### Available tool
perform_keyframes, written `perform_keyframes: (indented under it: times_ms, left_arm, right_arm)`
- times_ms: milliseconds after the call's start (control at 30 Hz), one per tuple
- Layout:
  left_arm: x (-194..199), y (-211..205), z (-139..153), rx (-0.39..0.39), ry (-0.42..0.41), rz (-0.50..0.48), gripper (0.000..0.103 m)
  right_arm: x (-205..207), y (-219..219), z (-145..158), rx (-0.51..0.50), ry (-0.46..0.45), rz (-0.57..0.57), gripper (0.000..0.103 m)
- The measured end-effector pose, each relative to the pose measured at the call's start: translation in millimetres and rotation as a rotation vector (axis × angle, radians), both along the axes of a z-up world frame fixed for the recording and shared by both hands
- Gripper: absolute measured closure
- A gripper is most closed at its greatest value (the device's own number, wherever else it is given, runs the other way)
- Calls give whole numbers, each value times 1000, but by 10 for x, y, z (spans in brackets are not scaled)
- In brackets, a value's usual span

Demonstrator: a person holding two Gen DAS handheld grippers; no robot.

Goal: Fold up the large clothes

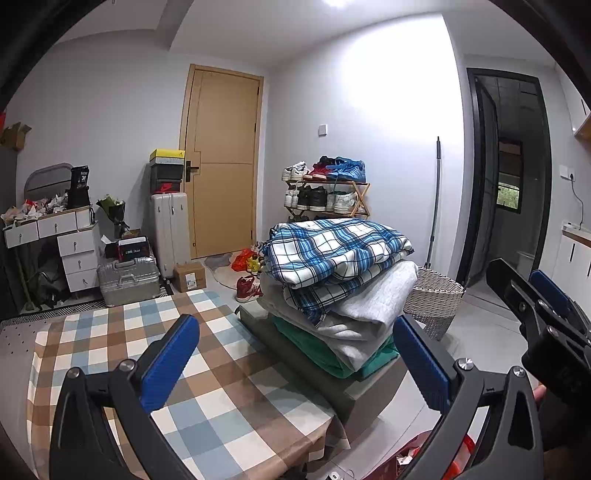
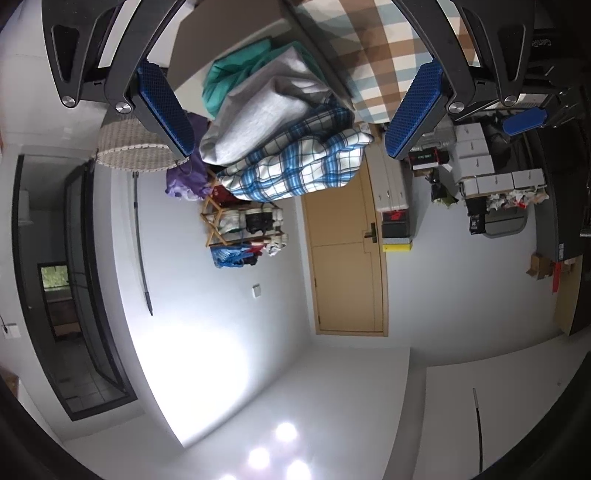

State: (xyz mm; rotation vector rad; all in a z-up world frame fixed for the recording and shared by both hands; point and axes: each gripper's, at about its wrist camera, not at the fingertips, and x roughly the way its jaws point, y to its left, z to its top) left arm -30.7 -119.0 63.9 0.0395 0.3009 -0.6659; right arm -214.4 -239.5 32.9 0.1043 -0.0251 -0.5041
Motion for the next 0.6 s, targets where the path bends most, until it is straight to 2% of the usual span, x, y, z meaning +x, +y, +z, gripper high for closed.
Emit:
perform_keyframes:
  times_ms: [267, 433, 600]
  left_arm:
    - [0, -6, 2, 11, 4, 0, 1]
    - [35, 7, 6, 2, 15, 0, 1]
    - [39, -20, -6, 2, 24, -1, 1]
  right_arm:
    - [25, 5, -17, 3, 8, -8, 0]
    - [95, -12, -13, 2, 60, -31, 0]
    - [74, -12, -14, -8, 58, -54, 0]
